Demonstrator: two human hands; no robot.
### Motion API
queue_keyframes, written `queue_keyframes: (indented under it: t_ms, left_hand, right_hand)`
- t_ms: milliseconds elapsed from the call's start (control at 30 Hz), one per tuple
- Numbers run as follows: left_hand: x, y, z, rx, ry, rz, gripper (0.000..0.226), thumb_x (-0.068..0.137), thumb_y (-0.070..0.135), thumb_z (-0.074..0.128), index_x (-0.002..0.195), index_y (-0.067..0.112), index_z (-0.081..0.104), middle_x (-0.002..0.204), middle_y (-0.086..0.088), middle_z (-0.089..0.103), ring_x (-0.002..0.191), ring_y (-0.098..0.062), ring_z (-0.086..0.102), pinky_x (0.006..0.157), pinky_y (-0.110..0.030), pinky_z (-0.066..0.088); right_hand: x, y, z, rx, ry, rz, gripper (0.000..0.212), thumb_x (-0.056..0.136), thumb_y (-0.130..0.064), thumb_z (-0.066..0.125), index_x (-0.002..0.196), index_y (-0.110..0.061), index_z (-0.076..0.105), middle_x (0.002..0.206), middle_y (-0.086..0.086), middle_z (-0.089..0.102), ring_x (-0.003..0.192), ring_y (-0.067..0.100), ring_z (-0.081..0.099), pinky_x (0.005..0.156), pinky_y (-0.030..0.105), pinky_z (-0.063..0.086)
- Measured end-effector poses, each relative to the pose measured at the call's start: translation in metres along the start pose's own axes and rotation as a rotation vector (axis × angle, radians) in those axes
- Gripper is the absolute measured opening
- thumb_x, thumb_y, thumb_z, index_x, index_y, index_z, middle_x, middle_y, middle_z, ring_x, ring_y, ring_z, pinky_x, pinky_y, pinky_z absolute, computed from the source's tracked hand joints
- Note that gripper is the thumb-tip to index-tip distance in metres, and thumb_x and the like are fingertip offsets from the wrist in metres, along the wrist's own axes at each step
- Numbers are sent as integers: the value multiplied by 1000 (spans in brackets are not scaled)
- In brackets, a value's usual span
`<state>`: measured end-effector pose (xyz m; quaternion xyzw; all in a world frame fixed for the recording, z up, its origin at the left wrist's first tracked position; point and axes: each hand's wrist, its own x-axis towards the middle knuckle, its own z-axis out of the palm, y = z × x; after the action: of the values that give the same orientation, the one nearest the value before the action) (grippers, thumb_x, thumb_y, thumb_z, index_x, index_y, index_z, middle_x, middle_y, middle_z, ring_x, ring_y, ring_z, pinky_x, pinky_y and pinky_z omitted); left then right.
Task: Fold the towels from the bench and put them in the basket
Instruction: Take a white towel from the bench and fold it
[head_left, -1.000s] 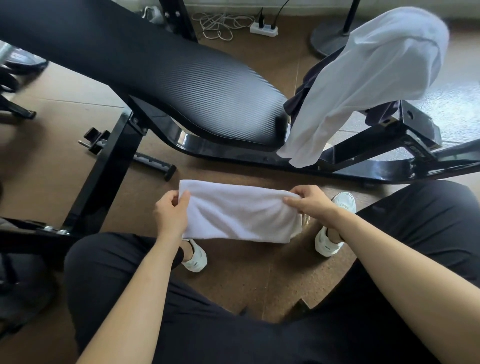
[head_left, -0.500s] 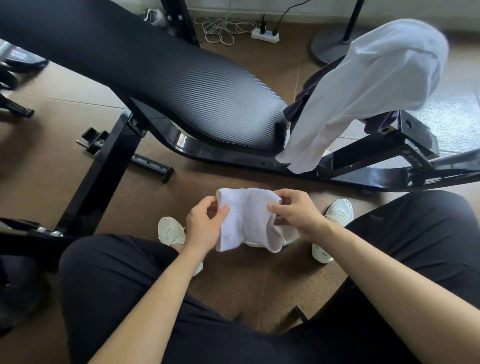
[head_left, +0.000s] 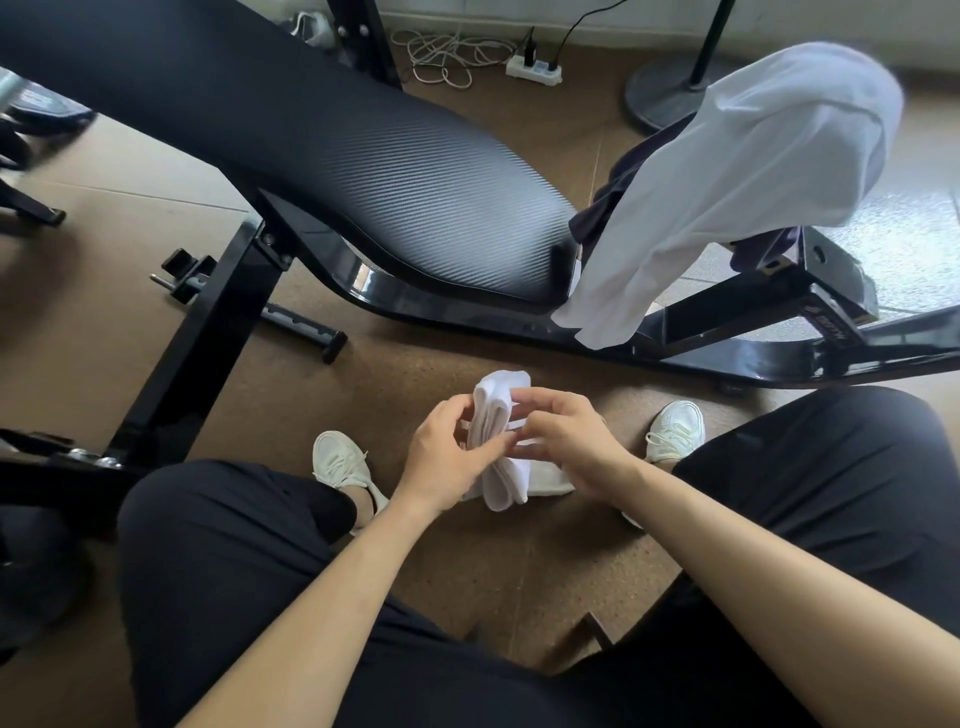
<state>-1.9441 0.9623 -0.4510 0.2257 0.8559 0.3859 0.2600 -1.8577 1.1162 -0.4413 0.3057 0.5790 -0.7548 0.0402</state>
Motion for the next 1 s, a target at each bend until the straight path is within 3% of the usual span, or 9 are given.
queue_keyframes:
  t_ms: [67,267,333,400,533,633,767,933,1000]
  left_hand:
    - [-1,1,-1,3,47,-19,63,82,51,79,133,25,53,125,11,58,110,-10,59,87,-29,57]
    - [4,4,-7,-96,142,0,19,98,35,64,113,26,56,108,10,63,98,-9,64,74,-14,49]
    - [5,2,-12,-184,103,-5,22,99,32,62,119,21,60,111,8,65,103,-12,64,80,-21,53]
    - [6,3,-18,-314,56,-25,25,100,32,61,122,21,61,114,5,67,107,-15,65,86,-31,58]
    - [3,7,-31,-577,4,-94,22,101,29,59,123,28,61,121,1,68,112,-16,66,91,-32,58]
    - [5,8,-38,-685,-18,-144,21,101,28,58,121,30,62,126,-2,67,118,-18,65,100,-37,54]
    - [7,4,-40,-657,35,-207,20,101,33,58,120,27,63,121,-5,68,113,-23,67,98,-44,57]
    - [13,-5,-41,-527,137,-256,23,104,36,53,118,22,64,112,-3,71,104,-22,71,89,-42,61]
    - [15,-6,-41,-489,159,-261,25,104,37,52,119,20,63,110,-3,71,101,-21,71,85,-39,62]
  right_hand:
    - [-2,-1,3,3,-25,-3,47,92,9,42,131,-7,63,114,15,71,104,28,70,95,41,59]
    - [0,0,-4,-336,50,-156,42,93,-1,55,124,-27,69,118,0,60,109,14,62,97,29,54]
    - [2,3,-12,-425,130,-209,36,88,-9,68,119,-28,65,123,-2,56,110,9,61,91,27,56]
    - [5,7,-20,-369,142,-184,50,83,-14,78,126,-25,54,129,-4,56,116,10,62,85,24,55]
    - [13,10,-33,-251,0,-18,107,75,-19,84,156,-35,16,146,-5,43,133,20,49,108,41,47]
    - [13,5,-34,-184,-137,2,94,75,-19,80,154,-30,29,135,0,64,123,20,62,107,46,50]
    - [9,1,-28,-156,-105,-53,75,77,-21,80,143,-31,45,132,1,63,122,24,62,100,48,56]
    - [2,-4,-27,-195,-149,-164,104,87,-3,76,157,-48,15,123,20,62,112,32,68,98,48,56]
    - [-3,-6,-26,-261,-256,-212,106,87,0,75,158,-46,11,138,8,58,122,24,64,101,40,55]
